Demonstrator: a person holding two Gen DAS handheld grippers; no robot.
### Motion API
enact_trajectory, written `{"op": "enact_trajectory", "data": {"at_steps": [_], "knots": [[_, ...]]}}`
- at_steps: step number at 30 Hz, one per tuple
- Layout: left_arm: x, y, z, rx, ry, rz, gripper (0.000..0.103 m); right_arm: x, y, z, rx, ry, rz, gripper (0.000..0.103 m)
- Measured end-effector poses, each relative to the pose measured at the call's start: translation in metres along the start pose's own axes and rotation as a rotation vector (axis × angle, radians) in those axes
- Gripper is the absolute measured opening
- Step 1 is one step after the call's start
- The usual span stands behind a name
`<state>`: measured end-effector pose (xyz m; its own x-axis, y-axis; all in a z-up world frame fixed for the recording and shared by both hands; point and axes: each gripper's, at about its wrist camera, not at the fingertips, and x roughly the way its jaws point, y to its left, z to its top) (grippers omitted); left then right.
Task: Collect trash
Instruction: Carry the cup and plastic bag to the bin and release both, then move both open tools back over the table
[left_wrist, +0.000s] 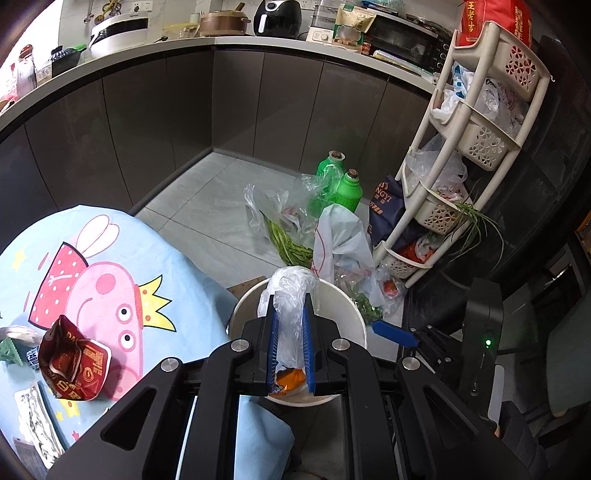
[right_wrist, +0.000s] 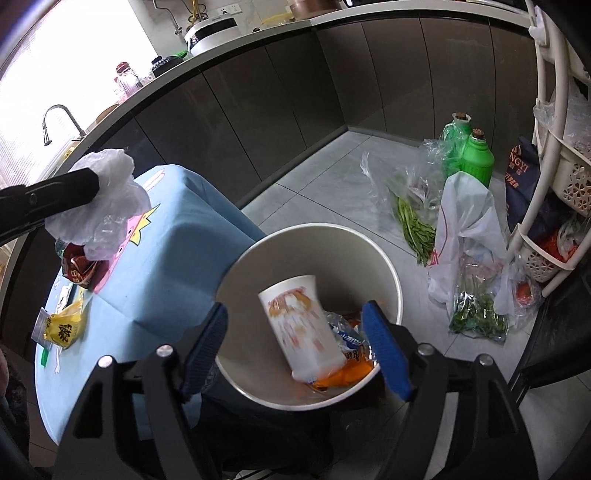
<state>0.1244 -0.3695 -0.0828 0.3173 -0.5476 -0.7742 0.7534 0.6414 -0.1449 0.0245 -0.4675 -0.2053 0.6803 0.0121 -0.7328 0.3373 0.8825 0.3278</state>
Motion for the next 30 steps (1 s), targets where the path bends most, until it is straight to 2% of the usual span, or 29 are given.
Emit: {"op": "enact_trajectory", "data": {"at_steps": [7, 17, 20, 22, 26, 28, 30], "knots": [[0.016, -0.007, 0.003, 0.012, 0.018, -0.012, 0.011, -0.006, -0.007, -0.004, -0.027, -0.001, -0.046, 0.083], [0.042, -0.019, 0.005, 0.031, 0.042, -0.025, 0.013, -0.003, -0.012, -0.016, -0.027, 0.037, -0.043, 0.083], [0.045, -0.019, 0.004, 0.03, 0.043, -0.006, 0.024, -0.003, -0.01, -0.018, -0.029, 0.039, -0.04, 0.084], [0.043, -0.019, 0.003, 0.028, 0.028, 0.016, 0.047, -0.003, -0.01, -0.018, -0.031, 0.037, -0.039, 0.084], [0.038, -0.017, 0.004, 0.023, 0.006, 0.025, 0.055, -0.005, -0.008, -0.016, -0.034, 0.034, -0.039, 0.085], [0.035, -0.015, 0.004, 0.016, -0.008, 0.03, 0.069, -0.006, -0.007, -0.016, -0.039, 0.033, -0.039, 0.085], [0.03, -0.012, 0.005, -0.001, -0.029, 0.032, 0.076, -0.007, -0.004, -0.015, -0.043, 0.031, -0.039, 0.086]]}}
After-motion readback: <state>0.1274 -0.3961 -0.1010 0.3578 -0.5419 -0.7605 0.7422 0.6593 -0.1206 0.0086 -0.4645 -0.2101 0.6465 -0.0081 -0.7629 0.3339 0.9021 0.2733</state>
